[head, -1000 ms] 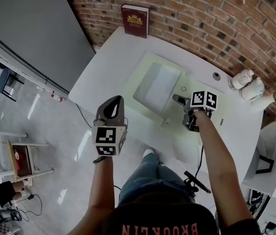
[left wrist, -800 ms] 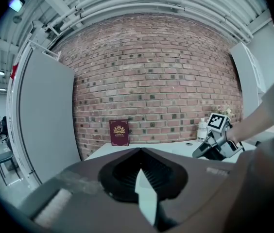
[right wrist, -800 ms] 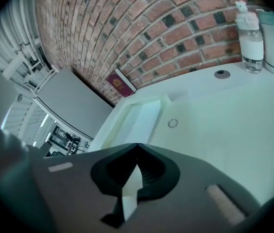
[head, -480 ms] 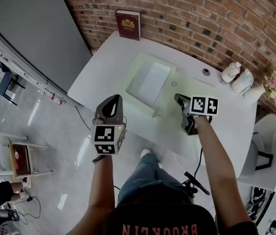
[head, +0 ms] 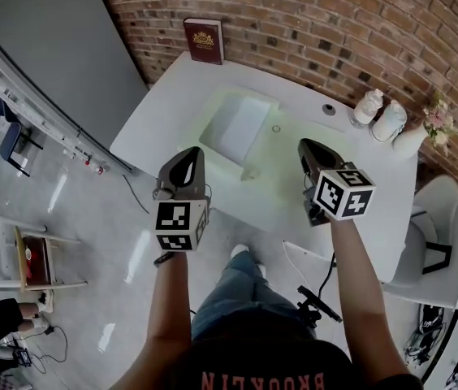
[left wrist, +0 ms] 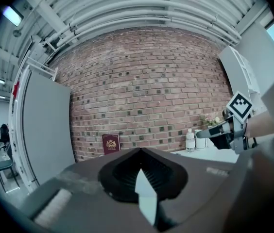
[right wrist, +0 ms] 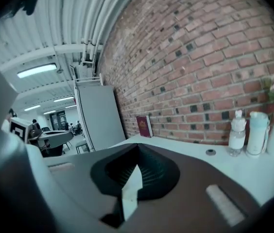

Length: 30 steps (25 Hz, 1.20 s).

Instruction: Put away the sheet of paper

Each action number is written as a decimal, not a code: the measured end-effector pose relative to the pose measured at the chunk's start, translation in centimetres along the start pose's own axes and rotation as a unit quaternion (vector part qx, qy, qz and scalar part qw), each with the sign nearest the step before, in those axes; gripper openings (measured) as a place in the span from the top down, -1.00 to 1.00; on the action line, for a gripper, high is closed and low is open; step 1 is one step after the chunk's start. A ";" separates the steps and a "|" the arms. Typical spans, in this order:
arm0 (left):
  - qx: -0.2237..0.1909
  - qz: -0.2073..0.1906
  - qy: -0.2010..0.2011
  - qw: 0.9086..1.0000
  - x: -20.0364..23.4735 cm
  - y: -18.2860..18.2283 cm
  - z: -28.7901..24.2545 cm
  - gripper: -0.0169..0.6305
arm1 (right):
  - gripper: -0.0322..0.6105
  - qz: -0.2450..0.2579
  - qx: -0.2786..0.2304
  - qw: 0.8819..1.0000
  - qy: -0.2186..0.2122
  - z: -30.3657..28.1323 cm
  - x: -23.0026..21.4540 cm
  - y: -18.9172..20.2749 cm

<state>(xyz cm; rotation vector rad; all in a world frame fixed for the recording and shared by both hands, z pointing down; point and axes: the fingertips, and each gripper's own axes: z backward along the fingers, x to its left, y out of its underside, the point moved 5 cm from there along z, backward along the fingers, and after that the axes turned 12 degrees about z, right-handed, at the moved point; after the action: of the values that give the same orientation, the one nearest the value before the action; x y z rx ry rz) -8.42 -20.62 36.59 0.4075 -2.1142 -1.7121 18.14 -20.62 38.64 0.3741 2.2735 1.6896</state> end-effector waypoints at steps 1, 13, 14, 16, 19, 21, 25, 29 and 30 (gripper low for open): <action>-0.002 -0.002 0.002 1.000 -0.3 -0.1 0.1 0.97 | 0.89 0.016 -0.014 1.000 0.010 1.0 0.3 -0.7; -0.067 -0.017 0.027 0.997 -0.6 -5.4 1.8 0.97 | 0.90 0.188 -0.143 0.961 0.145 9.3 4.3 -8.5; -0.073 -0.019 0.029 0.997 -0.4 -5.9 2.0 0.97 | 0.90 0.193 -0.147 0.958 0.153 9.6 4.6 -8.8; -0.085 -0.023 0.035 0.996 -0.3 -6.9 2.3 0.97 | 0.90 0.202 -0.152 0.953 0.166 10.1 5.1 -9.4; -0.101 -0.020 0.044 0.994 -0.2 -8.0 2.6 0.97 | 0.90 0.206 -0.155 0.951 0.172 10.6 5.7 -9.9; -0.109 -0.016 0.050 0.993 -0.3 -8.5 2.8 0.97 | 0.90 0.208 -0.156 0.950 0.173 10.8 6.0 -10.1; -0.112 -0.019 0.065 0.991 -0.8 -8.8 2.8 0.97 | 0.90 0.204 -0.158 0.949 0.180 11.3 6.1 -10.2; -0.114 -0.015 0.071 0.991 -0.7 -9.1 2.7 0.97 | 0.90 0.205 -0.156 0.948 0.186 11.4 6.3 -10.5; -0.115 -0.016 0.072 0.991 -0.7 -9.2 2.7 0.97 | 0.90 0.204 -0.157 0.948 0.186 11.4 6.3 -10.6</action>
<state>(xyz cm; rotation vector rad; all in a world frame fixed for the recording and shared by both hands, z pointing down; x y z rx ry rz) -9.23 -19.91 27.06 0.4822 -1.7948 -1.8586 16.19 -11.15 24.91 0.5143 2.2185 2.4766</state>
